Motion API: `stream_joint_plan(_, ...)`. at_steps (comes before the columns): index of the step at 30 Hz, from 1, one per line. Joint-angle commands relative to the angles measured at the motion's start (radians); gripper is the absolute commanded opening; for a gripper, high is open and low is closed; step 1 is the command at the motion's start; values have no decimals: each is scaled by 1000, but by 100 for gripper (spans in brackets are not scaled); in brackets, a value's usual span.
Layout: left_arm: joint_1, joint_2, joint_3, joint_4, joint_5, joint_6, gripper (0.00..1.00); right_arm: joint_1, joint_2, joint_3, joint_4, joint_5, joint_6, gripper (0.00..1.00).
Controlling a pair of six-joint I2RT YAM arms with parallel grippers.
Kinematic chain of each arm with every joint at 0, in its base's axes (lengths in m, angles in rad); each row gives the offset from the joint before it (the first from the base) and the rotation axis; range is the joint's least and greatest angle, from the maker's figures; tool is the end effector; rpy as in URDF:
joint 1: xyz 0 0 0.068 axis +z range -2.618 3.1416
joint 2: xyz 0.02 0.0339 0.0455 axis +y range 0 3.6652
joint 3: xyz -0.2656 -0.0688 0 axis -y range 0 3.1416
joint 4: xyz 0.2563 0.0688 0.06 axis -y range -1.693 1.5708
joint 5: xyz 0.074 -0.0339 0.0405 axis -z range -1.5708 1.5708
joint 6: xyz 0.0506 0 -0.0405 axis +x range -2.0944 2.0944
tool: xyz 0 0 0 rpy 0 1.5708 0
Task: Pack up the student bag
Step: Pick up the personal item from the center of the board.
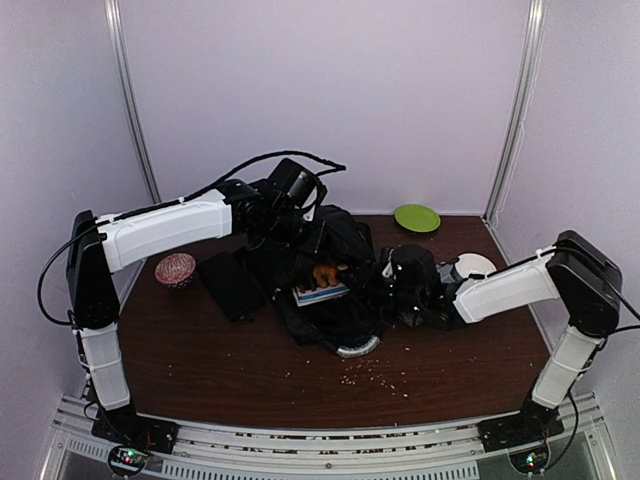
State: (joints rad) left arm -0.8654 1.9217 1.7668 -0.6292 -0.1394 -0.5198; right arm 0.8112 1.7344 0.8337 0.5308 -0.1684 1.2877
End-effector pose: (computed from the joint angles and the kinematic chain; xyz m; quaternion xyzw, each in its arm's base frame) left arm 0.3047 -0.3469 0.2950 0.1321 0.9123 -0.1946 0.3353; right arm 0.2590 0.2850 0.1672 0.1479 0.8102 0.5228 0.2202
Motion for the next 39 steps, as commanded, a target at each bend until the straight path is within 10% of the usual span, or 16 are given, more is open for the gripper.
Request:
stream_joint_plan(1,-1,-56,10,106,-5,-15,13,46,-150,-115,-45,-53,-102,61)
stream_joint_plan(16,14,-66,-118,78,-192,61,15,276,-925,-266,-898,613,-501,64)
stream_joint_plan(26,86,-259,-305,70,-246,115,13,195,-946,-213,-918,654,-544,72)
stream_joint_plan(39,115,-243,-187,122,109,162,0,194,-985,-275,-865,667,-555,70)
